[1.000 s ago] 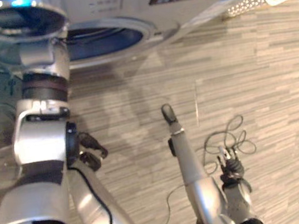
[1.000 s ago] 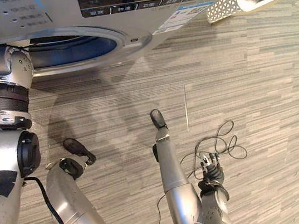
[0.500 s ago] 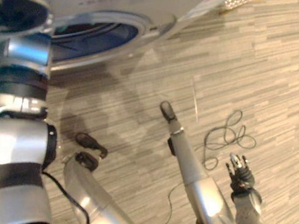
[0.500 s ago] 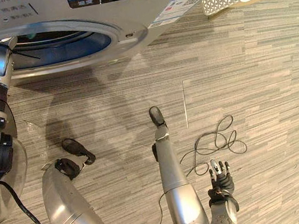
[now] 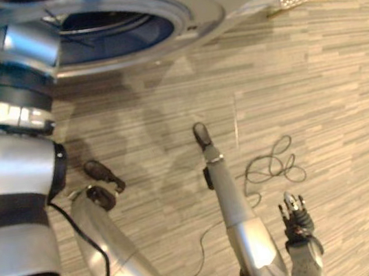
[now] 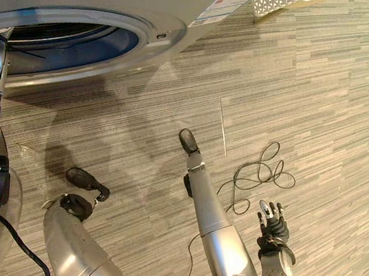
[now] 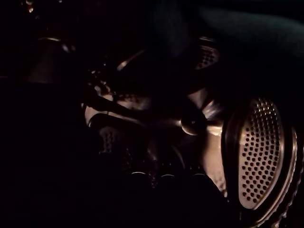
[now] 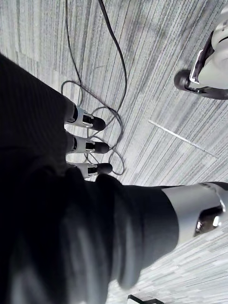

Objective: Pick up the laundry basket with both hands and put the clothes into the washing machine.

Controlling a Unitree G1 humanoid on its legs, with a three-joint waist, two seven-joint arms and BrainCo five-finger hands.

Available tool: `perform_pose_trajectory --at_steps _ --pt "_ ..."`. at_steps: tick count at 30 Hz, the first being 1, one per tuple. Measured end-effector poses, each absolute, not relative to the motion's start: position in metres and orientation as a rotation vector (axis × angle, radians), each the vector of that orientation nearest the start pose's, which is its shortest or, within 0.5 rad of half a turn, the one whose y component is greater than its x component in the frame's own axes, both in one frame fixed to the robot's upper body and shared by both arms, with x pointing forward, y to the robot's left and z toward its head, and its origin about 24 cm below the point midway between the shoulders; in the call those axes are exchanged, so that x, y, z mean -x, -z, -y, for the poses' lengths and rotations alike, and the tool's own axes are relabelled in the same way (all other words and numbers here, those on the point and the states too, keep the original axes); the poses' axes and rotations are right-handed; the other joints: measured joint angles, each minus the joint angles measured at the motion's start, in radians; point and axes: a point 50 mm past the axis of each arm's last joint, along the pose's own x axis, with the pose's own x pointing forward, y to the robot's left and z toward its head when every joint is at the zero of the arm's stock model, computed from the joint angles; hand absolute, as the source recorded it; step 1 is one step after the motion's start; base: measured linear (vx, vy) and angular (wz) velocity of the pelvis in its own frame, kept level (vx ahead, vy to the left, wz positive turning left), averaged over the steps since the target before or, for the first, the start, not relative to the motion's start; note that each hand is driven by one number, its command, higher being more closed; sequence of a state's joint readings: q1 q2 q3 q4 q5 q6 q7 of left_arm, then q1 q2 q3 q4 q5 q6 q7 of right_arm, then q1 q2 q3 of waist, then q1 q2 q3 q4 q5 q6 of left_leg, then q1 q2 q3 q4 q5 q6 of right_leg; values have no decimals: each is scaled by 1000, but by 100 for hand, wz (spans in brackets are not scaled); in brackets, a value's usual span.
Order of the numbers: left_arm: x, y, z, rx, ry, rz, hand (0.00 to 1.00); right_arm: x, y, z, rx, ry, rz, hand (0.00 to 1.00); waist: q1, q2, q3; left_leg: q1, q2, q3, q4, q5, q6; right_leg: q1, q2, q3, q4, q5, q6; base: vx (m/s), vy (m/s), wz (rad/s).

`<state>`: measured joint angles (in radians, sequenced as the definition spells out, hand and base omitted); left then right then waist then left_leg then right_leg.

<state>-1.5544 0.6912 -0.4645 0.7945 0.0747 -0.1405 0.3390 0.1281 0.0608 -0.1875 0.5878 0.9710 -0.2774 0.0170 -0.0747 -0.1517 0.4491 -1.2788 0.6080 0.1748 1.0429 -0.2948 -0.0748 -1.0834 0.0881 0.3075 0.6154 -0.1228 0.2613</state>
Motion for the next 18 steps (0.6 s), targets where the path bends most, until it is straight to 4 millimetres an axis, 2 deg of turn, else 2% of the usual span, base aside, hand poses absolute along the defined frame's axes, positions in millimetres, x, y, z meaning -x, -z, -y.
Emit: perform_pose_trajectory --at_steps 4,12,15,17,18 --pt "-362 -429 -165 -785 -314 935 0 -159 103 194 -969 660 -337 0 -1 0 0 -11 -14 -15 -16 12 1 2 -6 -12 -10 0 0 8 57 9" --pt "-379 -411 -172 -659 -302 806 0 -158 104 192 -968 650 -349 0 3 0 0 -11 -16 -51 -34 22 -9 45 -5 -54 -43 0 -1 15 62 8" --pt "-391 -386 -173 -585 -286 722 0 -161 102 188 -964 625 -351 0 5 0 0 -3 -17 -61 -39 22 -9 68 -6 -66 -57 0 -1 21 76 10" --pt "-403 -347 -175 -483 -268 622 0 -163 101 187 -957 613 -349 0 7 0 0 30 -32 -60 -60 27 -11 94 -20 -78 -63 0 -1 25 77 25" --pt "-406 -334 -175 -456 -263 589 0 -163 100 187 -957 612 -347 0 8 0 0 40 -34 -60 -66 29 -11 104 -23 -82 -66 0 -1 35 73 27"
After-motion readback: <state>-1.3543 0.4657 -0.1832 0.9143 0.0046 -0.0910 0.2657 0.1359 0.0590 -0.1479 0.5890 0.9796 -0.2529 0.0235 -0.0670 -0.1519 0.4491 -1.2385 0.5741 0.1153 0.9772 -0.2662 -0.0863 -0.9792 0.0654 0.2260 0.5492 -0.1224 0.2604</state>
